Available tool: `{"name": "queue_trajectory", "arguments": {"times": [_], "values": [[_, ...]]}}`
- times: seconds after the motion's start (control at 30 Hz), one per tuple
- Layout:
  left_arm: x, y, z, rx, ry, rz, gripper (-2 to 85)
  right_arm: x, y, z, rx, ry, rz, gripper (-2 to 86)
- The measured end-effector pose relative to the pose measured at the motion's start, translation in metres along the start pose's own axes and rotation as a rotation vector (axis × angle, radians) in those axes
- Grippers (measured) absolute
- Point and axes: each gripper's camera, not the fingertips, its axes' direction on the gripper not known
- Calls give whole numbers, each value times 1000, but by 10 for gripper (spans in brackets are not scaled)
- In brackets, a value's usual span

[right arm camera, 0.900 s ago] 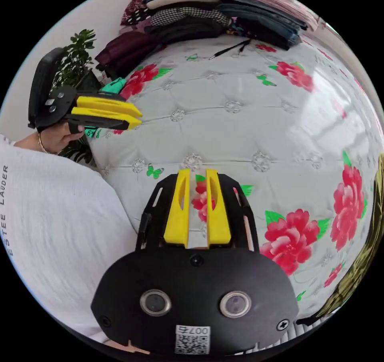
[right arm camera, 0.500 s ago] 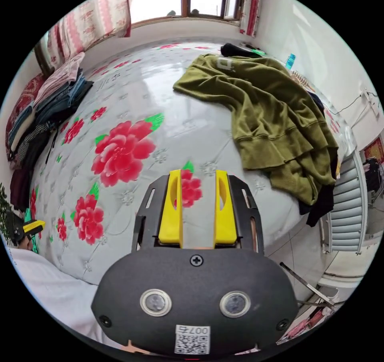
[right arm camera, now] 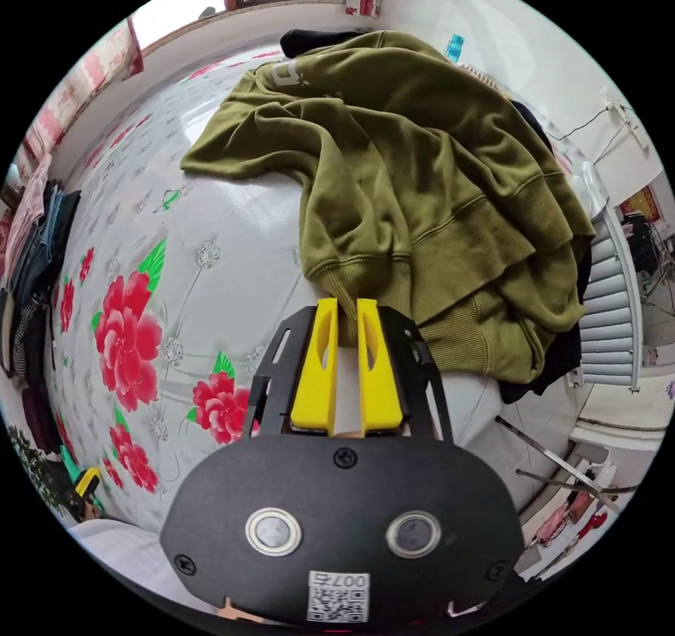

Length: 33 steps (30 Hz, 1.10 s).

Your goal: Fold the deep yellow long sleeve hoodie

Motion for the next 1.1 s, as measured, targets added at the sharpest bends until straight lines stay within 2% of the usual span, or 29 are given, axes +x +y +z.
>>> {"name": "queue_trajectory", "arguments": {"times": [0.13,0.2,0.27,0.3,0.37,0.4,0.47,0.5,0.57,0.67,0.77,0.9,0.97,1.0,1.1], "values": [[6,10,-5,6,-67,56,-8,-56,13,-56,97,-375,-131,26],[-6,27,-10,62,-35,4,-4,-111,33,-83,106,-493,-238,21],[-21,41,-16,104,52,-44,4,-202,72,-117,98,-661,-390,16],[-32,51,-22,140,178,-49,34,-227,84,-124,88,-705,-422,15],[-46,68,-38,224,328,-60,70,-339,137,-157,21,-814,-594,12],[-55,83,-54,299,373,-74,85,-367,152,-168,14,-840,-650,12],[-70,110,-79,406,425,-80,100,-479,220,-207,-78,-929,-885,10],[-82,129,-96,467,462,-81,112,-505,239,-218,-97,-928,-946,9],[-100,162,-117,554,510,-80,130,-592,325,-261,-146,-937,-1229,8],[-128,216,-141,620,515,-69,156,-669,412,-312,-261,-1105,-1459,10],[-163,275,-162,739,508,-154,157,-722,470,-360,-259,-1156,-1613,16],[-199,322,-179,820,460,-279,129,-749,490,-378,-240,-1234,-1590,30],[-214,329,-176,811,475,-355,114,-727,480,-378,-96,-1244,-1563,36],[-228,334,-169,822,544,-411,103,-717,472,-377,-50,-1241,-1538,37],[-259,347,-166,875,648,-515,83,-659,415,-345,82,-1018,-1341,43]]}}
